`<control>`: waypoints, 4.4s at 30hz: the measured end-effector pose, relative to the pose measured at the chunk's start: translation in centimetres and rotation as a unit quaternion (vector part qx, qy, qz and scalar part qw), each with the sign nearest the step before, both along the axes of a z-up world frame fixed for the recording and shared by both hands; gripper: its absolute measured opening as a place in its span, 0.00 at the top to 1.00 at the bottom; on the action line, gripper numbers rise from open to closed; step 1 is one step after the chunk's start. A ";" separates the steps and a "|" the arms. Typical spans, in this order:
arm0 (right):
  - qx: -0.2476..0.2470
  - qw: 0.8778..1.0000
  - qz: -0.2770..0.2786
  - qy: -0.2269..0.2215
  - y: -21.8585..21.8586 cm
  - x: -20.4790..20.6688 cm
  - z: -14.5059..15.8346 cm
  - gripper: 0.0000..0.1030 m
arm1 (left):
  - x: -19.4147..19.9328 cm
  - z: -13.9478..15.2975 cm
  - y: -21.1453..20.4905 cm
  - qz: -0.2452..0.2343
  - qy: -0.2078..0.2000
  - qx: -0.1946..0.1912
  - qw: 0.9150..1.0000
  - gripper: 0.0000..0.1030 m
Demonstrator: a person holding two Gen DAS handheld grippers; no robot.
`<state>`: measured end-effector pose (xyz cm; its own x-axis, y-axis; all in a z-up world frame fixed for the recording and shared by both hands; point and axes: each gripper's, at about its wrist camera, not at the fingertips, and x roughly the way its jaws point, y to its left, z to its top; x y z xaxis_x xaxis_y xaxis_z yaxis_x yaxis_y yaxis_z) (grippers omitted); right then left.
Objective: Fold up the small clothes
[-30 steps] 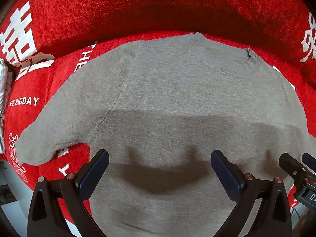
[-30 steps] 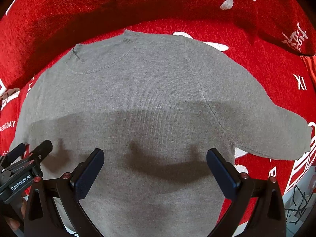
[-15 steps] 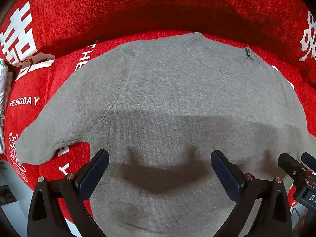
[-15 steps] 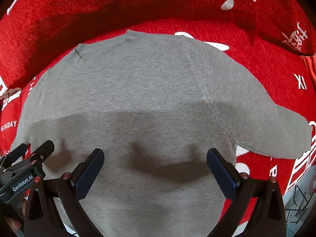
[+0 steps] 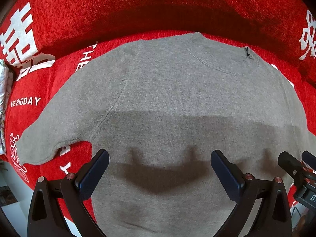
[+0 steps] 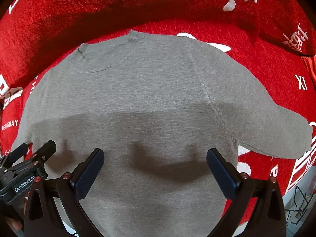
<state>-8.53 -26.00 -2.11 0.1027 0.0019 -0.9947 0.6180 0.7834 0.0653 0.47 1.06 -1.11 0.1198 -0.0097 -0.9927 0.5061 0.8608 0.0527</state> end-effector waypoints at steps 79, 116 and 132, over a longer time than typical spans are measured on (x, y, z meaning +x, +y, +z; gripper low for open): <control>-0.019 1.000 0.021 0.014 3.6 3.1 -0.3 0.00 | 1.6 -0.2 2.3 0.022 0.015 -0.020 0.999 0.00; 0.074 0.980 0.186 -0.016 24.2 10.9 -2.5 0.00 | 9.4 -7.0 37.0 0.370 0.037 -0.240 0.897 0.00; 0.071 0.983 0.170 -0.025 24.2 9.9 -1.6 0.00 | 11.2 -6.5 38.3 0.345 0.000 -0.338 0.876 0.90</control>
